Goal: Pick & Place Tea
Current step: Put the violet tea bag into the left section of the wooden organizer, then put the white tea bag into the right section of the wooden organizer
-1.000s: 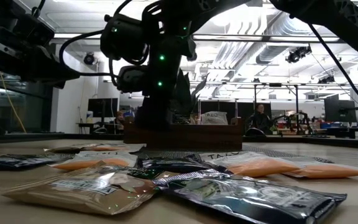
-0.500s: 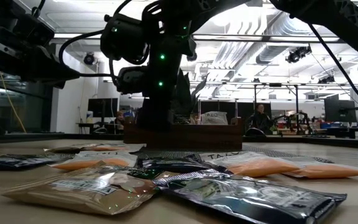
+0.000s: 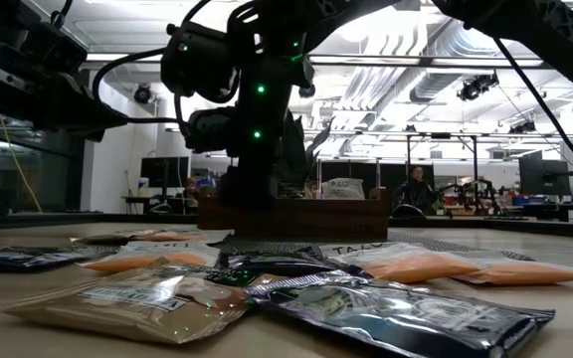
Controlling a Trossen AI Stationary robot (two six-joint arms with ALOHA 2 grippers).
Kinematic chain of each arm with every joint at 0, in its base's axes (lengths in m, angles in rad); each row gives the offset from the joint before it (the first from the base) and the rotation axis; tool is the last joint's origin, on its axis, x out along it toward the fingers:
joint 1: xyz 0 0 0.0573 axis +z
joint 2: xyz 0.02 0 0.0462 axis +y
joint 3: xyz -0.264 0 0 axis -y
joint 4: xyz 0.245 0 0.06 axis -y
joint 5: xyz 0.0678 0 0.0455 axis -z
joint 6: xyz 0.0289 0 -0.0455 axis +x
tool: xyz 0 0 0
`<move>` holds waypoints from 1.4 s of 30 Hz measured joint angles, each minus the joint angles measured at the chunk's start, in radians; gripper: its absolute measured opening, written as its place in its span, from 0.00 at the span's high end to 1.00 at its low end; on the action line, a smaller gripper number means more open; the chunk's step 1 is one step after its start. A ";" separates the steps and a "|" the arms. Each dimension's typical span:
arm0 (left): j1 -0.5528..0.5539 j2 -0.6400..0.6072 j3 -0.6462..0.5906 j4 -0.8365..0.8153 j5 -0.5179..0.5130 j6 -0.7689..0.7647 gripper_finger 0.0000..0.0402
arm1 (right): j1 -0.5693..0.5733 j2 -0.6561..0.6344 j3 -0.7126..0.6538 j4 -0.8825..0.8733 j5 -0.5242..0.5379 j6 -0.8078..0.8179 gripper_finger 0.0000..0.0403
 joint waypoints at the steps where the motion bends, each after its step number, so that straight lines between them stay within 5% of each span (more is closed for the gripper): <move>1: 0.000 0.000 0.000 0.000 0.000 0.000 1.00 | 0.000 0.000 0.000 0.000 0.006 -0.001 0.72; 9: 0.000 0.000 0.000 0.000 0.000 0.000 1.00 | 0.011 -0.042 0.000 -0.027 0.017 0.011 0.63; 14: 0.000 0.000 0.000 0.000 0.000 0.000 1.00 | 0.033 -0.073 0.001 -0.051 -0.067 0.058 0.63; 28: 0.000 0.000 0.000 0.000 -0.001 0.000 1.00 | 0.053 -0.100 0.018 -0.101 -0.688 0.186 0.62; 42: 0.000 0.000 0.000 0.000 0.000 0.000 1.00 | 0.049 -0.054 0.017 -0.068 -0.710 0.247 0.62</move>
